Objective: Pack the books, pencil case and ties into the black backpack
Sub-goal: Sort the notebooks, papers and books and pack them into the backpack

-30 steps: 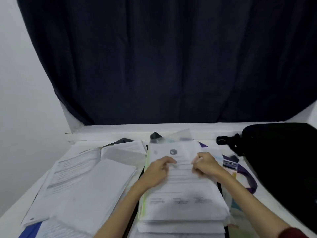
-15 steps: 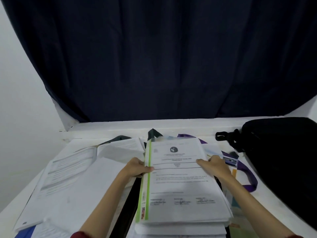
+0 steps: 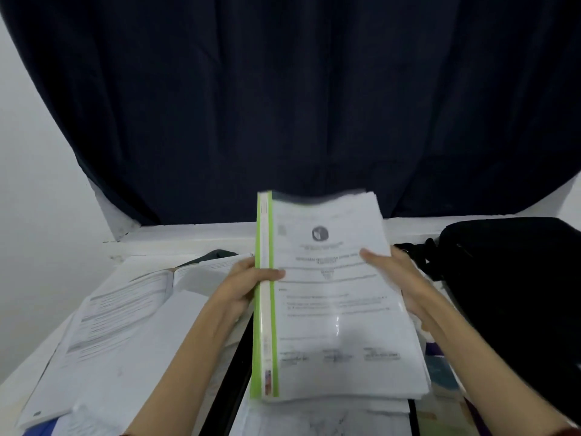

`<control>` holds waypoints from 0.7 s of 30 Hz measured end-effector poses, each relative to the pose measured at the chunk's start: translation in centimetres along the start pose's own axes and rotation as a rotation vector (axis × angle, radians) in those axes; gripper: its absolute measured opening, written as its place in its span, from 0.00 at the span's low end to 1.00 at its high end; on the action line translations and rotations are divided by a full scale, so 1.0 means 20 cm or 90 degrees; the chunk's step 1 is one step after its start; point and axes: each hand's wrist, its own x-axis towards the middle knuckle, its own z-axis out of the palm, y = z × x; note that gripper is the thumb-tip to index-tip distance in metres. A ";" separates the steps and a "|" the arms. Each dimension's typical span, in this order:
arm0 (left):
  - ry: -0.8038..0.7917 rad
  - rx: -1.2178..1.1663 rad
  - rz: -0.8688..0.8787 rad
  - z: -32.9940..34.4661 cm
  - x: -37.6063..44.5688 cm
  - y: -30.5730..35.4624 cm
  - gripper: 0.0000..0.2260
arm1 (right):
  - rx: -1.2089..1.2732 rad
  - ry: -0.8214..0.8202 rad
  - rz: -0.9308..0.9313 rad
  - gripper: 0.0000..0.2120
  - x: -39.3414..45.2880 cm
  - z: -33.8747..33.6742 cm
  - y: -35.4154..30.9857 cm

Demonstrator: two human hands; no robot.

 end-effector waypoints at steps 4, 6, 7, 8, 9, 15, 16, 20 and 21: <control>-0.033 -0.013 0.178 0.02 -0.09 0.25 0.27 | 0.105 -0.052 -0.140 0.12 -0.06 0.04 -0.18; -0.041 -0.001 0.214 0.03 -0.12 0.31 0.26 | 0.115 -0.077 -0.185 0.11 -0.10 0.07 -0.22; -0.046 0.008 0.216 0.02 -0.13 0.32 0.24 | 0.108 -0.081 -0.197 0.10 -0.11 0.07 -0.22; -0.055 0.023 0.215 0.02 -0.13 0.31 0.24 | 0.103 -0.083 -0.203 0.10 -0.12 0.08 -0.22; -0.064 0.037 0.216 0.01 -0.13 0.28 0.24 | 0.098 -0.083 -0.204 0.10 -0.13 0.08 -0.21; -0.070 0.032 0.219 -0.05 -0.11 0.19 0.27 | 0.030 -0.077 -0.217 0.14 -0.12 0.06 -0.20; -0.071 0.044 0.218 -0.06 -0.10 0.18 0.27 | 0.029 -0.079 -0.215 0.14 -0.11 0.06 -0.19; -0.044 0.056 0.203 -0.06 -0.10 0.12 0.27 | -0.023 -0.060 -0.186 0.19 -0.07 0.07 -0.11; -0.030 0.041 0.203 -0.06 -0.10 0.09 0.26 | -0.032 -0.057 -0.177 0.20 -0.07 0.08 -0.07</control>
